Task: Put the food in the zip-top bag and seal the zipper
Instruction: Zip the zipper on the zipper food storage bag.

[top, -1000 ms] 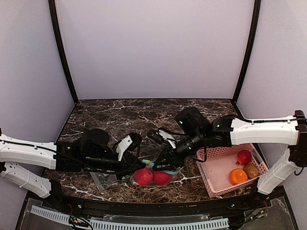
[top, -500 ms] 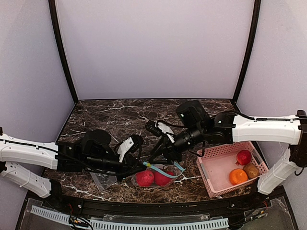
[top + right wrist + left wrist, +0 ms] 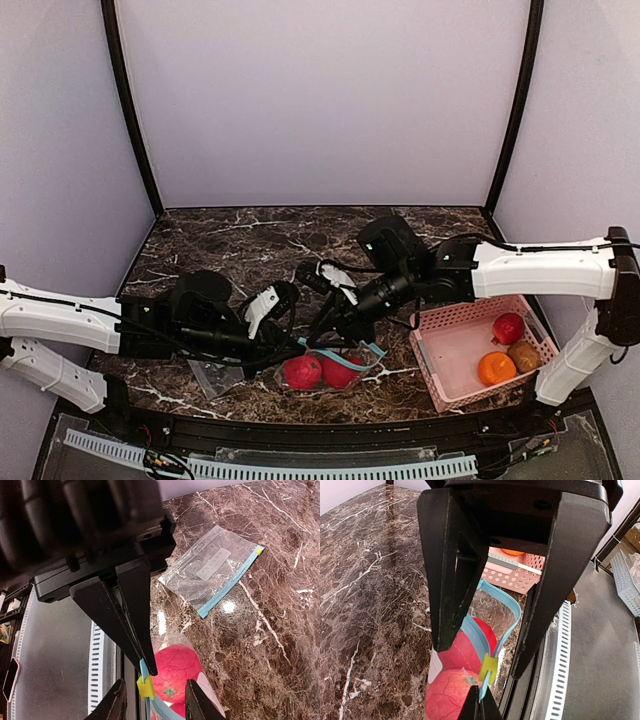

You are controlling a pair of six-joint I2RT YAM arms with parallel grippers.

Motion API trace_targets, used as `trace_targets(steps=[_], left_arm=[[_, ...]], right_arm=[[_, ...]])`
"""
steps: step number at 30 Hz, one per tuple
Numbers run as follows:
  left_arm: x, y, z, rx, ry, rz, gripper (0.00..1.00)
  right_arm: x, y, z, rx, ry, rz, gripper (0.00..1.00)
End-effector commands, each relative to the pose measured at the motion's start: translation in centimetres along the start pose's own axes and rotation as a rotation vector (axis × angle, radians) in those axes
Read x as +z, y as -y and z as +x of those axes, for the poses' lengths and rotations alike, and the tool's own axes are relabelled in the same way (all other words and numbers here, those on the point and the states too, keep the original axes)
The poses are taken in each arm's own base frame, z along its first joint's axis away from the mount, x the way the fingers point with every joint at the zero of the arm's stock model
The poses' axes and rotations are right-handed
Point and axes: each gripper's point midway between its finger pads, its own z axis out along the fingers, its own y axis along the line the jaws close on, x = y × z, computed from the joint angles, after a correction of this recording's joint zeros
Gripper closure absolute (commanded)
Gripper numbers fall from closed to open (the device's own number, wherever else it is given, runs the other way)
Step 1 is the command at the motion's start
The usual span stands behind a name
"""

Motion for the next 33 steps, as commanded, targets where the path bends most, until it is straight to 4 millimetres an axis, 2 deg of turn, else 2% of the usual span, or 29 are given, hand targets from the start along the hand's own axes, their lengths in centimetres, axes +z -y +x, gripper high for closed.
trace_targets(steps=[1, 7, 15, 23, 33], left_arm=[[-0.1, -0.1, -0.7, -0.002, 0.020, -0.006, 0.99], [-0.1, -0.2, -0.7, -0.005, 0.019, -0.012, 0.99], [-0.2, -0.4, -0.6, -0.006, 0.018, -0.026, 0.99], [-1.0, -1.6, -0.4, -0.053, 0.050, -0.071, 0.99], [-1.6, -1.9, -0.1, -0.102, 0.062, -0.062, 0.99]], right_arm=[[0.8, -0.4, -0.2, -0.022, 0.003, -0.026, 0.63], [1.2, -0.1, 0.1, -0.016, -0.008, -0.024, 0.72], [1.4, 0.0, 0.2, -0.012, -0.010, -0.023, 0.94], [1.1, 0.0, 0.5, -0.013, -0.010, -0.005, 0.97], [0.4, -0.1, 1.6, 0.005, -0.031, 0.014, 0.97]])
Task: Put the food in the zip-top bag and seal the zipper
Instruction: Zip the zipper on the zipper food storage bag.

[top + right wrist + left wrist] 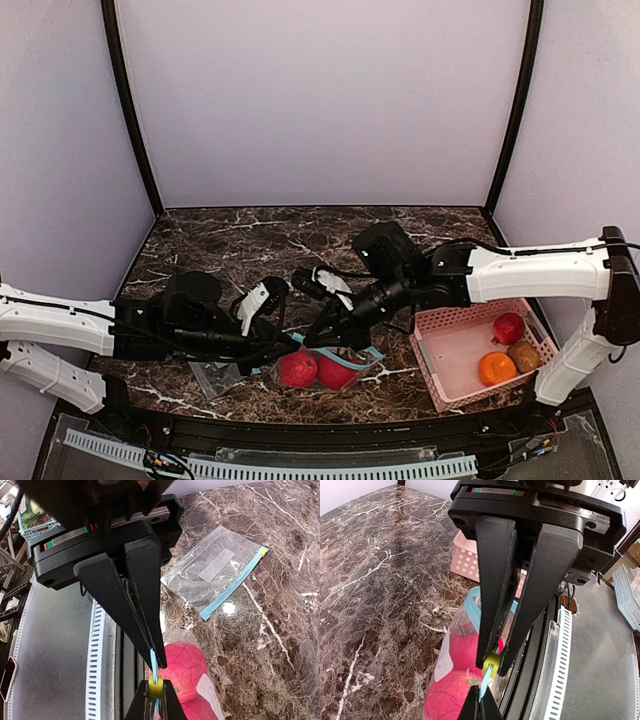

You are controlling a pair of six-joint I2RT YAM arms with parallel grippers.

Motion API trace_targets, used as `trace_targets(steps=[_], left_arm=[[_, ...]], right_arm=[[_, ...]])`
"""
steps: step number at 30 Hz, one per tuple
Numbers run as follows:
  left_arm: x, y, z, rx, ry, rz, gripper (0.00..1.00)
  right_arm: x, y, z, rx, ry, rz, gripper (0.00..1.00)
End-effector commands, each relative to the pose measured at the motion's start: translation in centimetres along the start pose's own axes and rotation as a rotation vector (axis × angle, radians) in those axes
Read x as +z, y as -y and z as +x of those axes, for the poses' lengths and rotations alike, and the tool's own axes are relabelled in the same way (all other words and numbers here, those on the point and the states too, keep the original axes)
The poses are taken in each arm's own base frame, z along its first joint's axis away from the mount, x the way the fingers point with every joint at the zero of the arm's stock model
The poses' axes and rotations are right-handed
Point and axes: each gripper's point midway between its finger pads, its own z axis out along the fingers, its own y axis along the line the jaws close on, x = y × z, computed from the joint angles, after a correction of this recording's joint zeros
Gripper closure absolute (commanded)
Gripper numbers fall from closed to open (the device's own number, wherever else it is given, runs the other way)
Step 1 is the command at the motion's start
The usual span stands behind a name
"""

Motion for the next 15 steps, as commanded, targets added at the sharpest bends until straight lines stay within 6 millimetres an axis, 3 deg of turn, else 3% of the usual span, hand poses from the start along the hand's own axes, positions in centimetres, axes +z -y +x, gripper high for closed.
trace_targets(steps=[1, 15], left_arm=[[-0.7, -0.6, -0.2, -0.035, 0.024, -0.010, 0.99], [-1.9, -1.8, -0.7, -0.083, 0.066, -0.031, 0.99]], right_arm=[[-0.6, -0.2, 1.4, 0.021, -0.032, 0.018, 0.97], [-1.2, -0.2, 3.5, 0.074, -0.067, 0.046, 0.98]])
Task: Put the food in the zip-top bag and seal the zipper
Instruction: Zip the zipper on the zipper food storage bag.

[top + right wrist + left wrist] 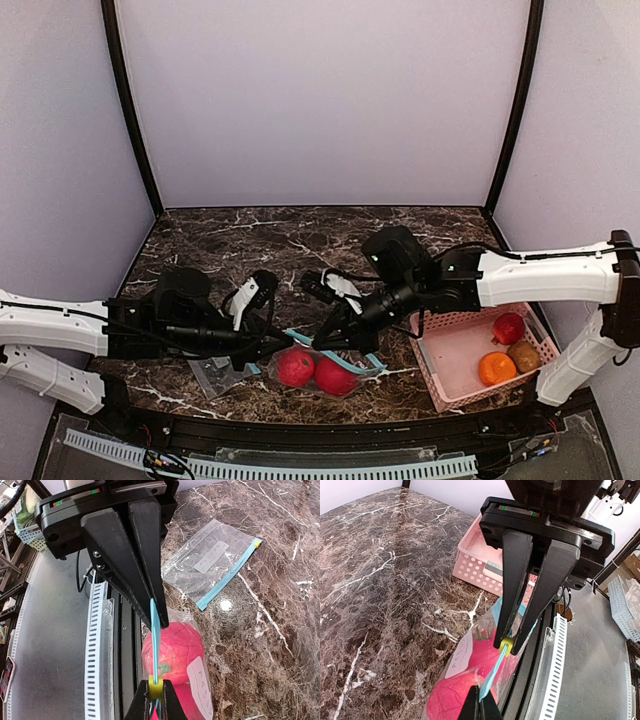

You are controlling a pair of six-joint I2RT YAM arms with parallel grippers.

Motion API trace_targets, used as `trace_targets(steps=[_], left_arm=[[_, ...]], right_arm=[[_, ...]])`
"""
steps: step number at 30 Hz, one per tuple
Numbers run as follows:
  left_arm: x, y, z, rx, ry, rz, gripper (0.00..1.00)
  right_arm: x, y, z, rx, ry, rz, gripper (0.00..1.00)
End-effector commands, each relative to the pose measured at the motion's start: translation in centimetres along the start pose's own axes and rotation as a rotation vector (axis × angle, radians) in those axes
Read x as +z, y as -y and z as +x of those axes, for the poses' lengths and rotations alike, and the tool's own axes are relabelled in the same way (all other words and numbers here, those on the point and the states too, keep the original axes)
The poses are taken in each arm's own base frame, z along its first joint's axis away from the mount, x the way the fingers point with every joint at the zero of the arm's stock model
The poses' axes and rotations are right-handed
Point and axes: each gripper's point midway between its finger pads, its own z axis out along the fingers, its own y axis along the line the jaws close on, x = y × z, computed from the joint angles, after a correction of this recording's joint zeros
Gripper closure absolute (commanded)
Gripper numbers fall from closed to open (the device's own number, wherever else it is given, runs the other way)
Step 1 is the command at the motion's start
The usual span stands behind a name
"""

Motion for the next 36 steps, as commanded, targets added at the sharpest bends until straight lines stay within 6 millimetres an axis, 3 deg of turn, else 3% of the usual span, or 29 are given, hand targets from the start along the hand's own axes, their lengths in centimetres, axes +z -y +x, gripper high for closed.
trace_targets(steps=[1, 9, 16, 25, 36], left_arm=[[-0.9, -1.3, -0.3, -0.033, 0.033, -0.044, 0.99], [-1.0, -3.1, 0.5, -0.084, -0.007, -0.128, 0.99], [-1.0, -4.3, 0.9, -0.135, -0.015, -0.162, 0.99], [-1.1, -5.7, 0.5, -0.185, 0.001, -0.197, 0.99], [-1.5, -7.3, 1.1, -0.239, -0.003, -0.240, 0.99]], right_arm=[[-0.4, -0.1, 2.4, 0.064, -0.064, 0.020, 0.97], [-1.0, 0.2, 2.0, 0.105, -0.010, 0.054, 0.97], [-1.0, 0.9, 3.5, 0.158, -0.024, 0.096, 0.97], [-1.7, 1.1, 3.4, 0.177, -0.001, 0.127, 0.97], [-1.9, 1.6, 5.1, 0.232, -0.023, 0.169, 0.97]])
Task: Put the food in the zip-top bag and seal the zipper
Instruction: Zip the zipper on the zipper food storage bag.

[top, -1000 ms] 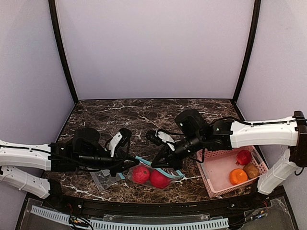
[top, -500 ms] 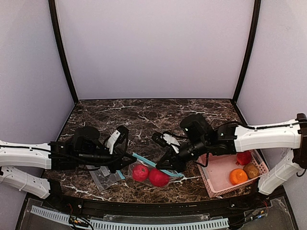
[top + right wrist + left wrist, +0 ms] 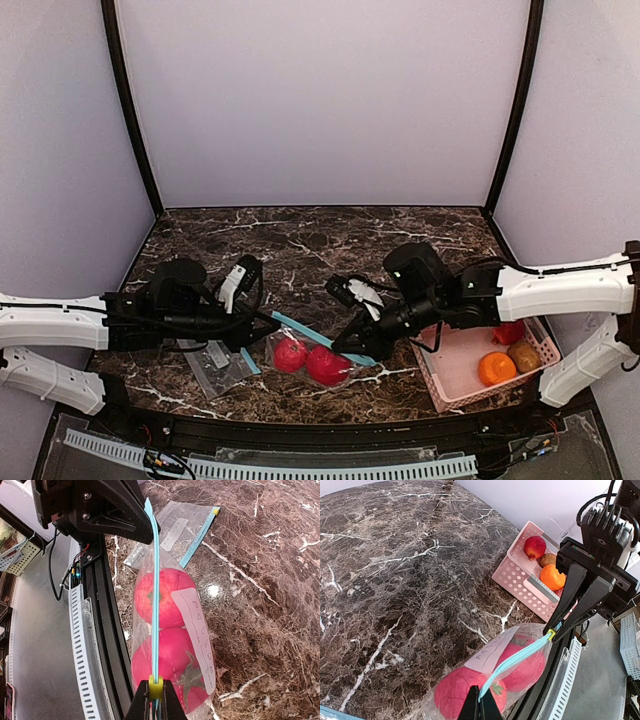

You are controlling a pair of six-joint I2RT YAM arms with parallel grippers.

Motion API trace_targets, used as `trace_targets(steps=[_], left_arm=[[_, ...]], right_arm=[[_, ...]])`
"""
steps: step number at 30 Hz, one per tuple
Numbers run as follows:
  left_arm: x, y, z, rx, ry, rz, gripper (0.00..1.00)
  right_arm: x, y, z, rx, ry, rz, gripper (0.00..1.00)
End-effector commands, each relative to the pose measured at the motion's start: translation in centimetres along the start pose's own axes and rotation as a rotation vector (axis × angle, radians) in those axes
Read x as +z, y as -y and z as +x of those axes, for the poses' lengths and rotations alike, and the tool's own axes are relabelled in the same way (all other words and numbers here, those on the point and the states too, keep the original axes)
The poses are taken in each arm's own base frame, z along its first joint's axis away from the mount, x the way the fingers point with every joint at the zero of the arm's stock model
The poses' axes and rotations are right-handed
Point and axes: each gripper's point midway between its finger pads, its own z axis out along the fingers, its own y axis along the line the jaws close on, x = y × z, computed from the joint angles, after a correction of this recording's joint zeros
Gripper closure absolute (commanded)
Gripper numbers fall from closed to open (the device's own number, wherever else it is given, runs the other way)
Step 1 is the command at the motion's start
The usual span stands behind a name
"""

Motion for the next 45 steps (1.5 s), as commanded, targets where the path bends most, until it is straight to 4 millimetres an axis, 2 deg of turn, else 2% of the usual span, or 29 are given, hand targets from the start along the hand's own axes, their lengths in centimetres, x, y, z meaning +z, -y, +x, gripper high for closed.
trace_targets(steps=[1, 20, 45], left_arm=[[-0.2, -2.9, 1.0, -0.048, -0.018, -0.106, 0.99], [-0.6, -5.1, 1.2, -0.102, -0.015, -0.163, 0.99], [-1.1, -7.2, 1.2, -0.140, -0.013, -0.217, 0.99]], right_arm=[[-0.5, 0.3, 1.9, 0.047, -0.047, 0.026, 0.97], [-0.8, 1.2, 4.0, 0.106, -0.086, 0.067, 0.97], [-1.2, 2.3, 5.0, 0.141, -0.099, 0.107, 0.98]])
